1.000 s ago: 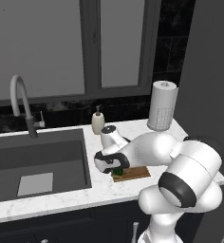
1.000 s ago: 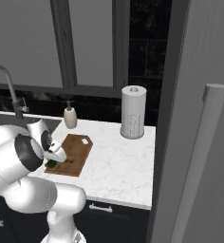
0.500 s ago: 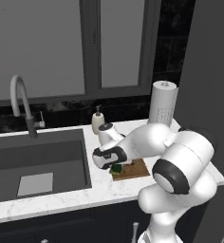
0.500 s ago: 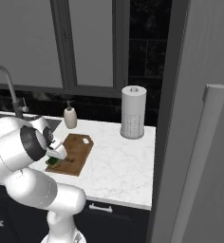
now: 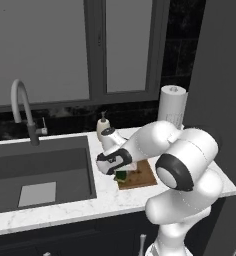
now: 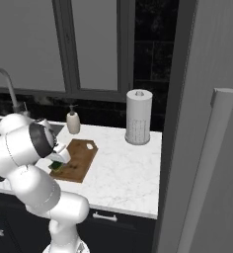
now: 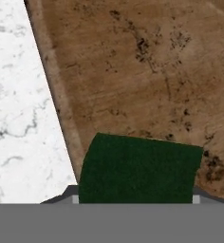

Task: Pick up the sponge from the counter and clean the cutting board by briefly scrubbing or pressing down on the cutting board. Once finished, release the sponge.

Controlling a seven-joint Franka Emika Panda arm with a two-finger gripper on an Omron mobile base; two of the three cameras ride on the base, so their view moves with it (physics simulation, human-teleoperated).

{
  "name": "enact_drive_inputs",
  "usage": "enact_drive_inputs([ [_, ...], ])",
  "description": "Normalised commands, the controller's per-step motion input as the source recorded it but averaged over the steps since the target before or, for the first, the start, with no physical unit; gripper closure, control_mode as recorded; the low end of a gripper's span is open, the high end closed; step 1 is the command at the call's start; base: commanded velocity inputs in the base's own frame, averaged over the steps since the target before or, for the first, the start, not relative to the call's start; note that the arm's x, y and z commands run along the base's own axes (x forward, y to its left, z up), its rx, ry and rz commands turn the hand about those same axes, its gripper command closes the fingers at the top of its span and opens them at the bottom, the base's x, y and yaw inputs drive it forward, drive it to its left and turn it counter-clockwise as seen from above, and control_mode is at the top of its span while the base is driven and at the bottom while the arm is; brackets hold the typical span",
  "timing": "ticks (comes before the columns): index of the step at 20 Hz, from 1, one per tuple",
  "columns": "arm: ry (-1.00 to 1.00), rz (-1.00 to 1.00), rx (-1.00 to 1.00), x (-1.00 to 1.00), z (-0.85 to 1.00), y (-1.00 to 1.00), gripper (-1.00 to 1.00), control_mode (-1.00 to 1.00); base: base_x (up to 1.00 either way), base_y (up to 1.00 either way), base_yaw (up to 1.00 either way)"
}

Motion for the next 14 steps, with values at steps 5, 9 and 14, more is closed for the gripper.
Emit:
enact_drive_inputs([
  [5, 0.00, -0.09, 0.00, 0.34, -0.22, -0.19, 1.00, -1.00, 0.00, 0.00, 0.00],
  [9, -0.04, -0.09, 0.00, 0.35, -0.20, -0.26, 1.00, -1.00, 0.00, 0.00, 0.00],
  [14, -0.05, -0.07, 0.00, 0.40, -0.11, -0.36, 1.00, -1.00, 0.00, 0.00, 0.00],
])
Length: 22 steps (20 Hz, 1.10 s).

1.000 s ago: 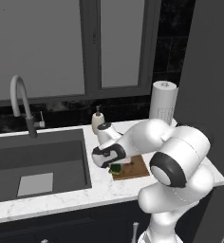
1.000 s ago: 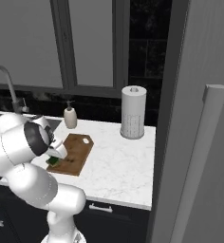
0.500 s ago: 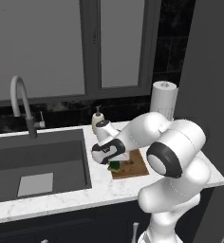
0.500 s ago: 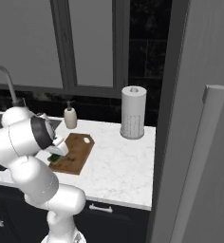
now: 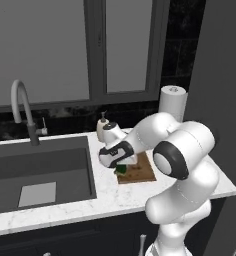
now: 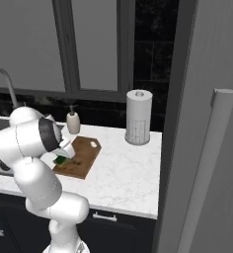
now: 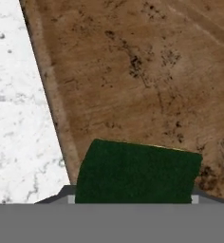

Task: Pick up the sponge from the counter and clean the cutting board by briefly scrubbing or pressing down on the cutting board. Once finished, release the sponge.

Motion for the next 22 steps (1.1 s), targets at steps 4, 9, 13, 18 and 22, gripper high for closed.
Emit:
enact_drive_inputs([
  [4, -0.07, -0.06, 0.00, 0.40, -0.14, -0.35, 1.00, -1.00, 0.00, 0.00, 0.00],
  [9, -0.03, -0.07, 0.00, 0.27, -0.30, -0.27, 1.00, -1.00, 0.00, 0.00, 0.00],
  [13, 0.00, -0.03, 0.00, -0.53, -0.76, -0.43, 1.00, -1.00, 0.00, 0.00, 0.00],
  [18, 0.02, -0.01, 0.00, -0.99, -0.76, -0.64, 1.00, -1.00, 0.00, 0.00, 0.00],
  [22, 0.04, -0.03, 0.00, -1.00, -0.49, -0.85, 1.00, -1.00, 0.00, 0.00, 0.00],
])
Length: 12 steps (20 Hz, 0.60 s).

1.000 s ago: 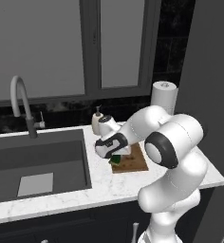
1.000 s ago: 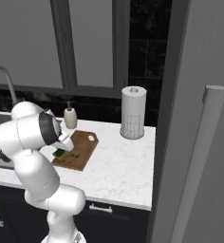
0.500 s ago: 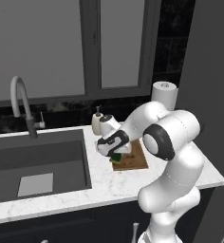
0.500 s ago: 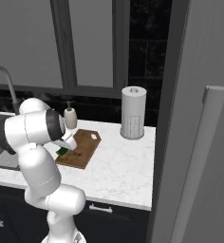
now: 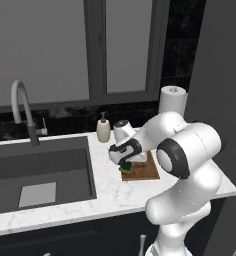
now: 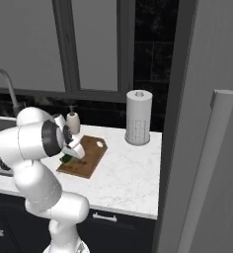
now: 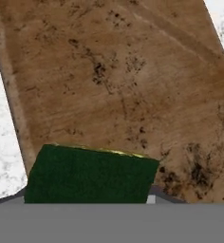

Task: Pick up the sponge from the counter and clean the cutting board by briefly scrubbing or pressing down on the cutting board. Once finished, release the sponge.

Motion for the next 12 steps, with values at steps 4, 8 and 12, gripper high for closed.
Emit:
enact_drive_inputs([
  [4, 0.07, -0.04, 0.00, -0.61, -0.17, -0.64, 1.00, -1.00, 0.00, 0.00, 0.00],
  [8, 0.05, -0.01, 0.00, -0.33, 0.01, -0.52, 1.00, -1.00, 0.00, 0.00, 0.00],
  [12, 0.00, -0.01, 0.00, -0.15, 0.00, -0.56, 1.00, -1.00, 0.00, 0.00, 0.00],
])
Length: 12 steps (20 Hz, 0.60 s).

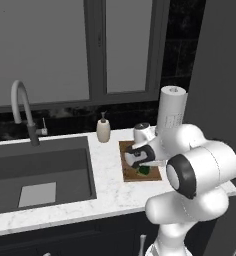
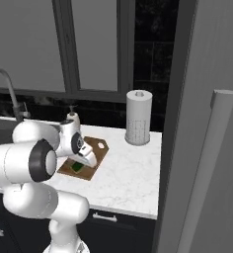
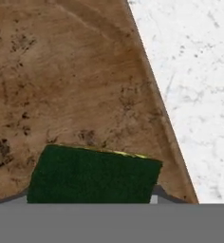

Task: Pick up the sponge from the counter and clean the cutting board by briefly scrubbing or pressing down on the cutting board. Once finished, release the sponge.

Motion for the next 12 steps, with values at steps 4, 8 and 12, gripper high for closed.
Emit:
enact_drive_inputs([
  [4, -0.05, -0.02, 0.00, 0.00, -0.10, -0.55, 1.00, -1.00, 0.00, 0.00, 0.00],
  [8, -0.08, -0.09, 0.00, 0.36, -0.17, -0.23, 1.00, -1.00, 0.00, 0.00, 0.00],
  [12, -0.17, -0.09, 0.00, 0.39, -0.12, -0.10, 1.00, -1.00, 0.00, 0.00, 0.00],
])
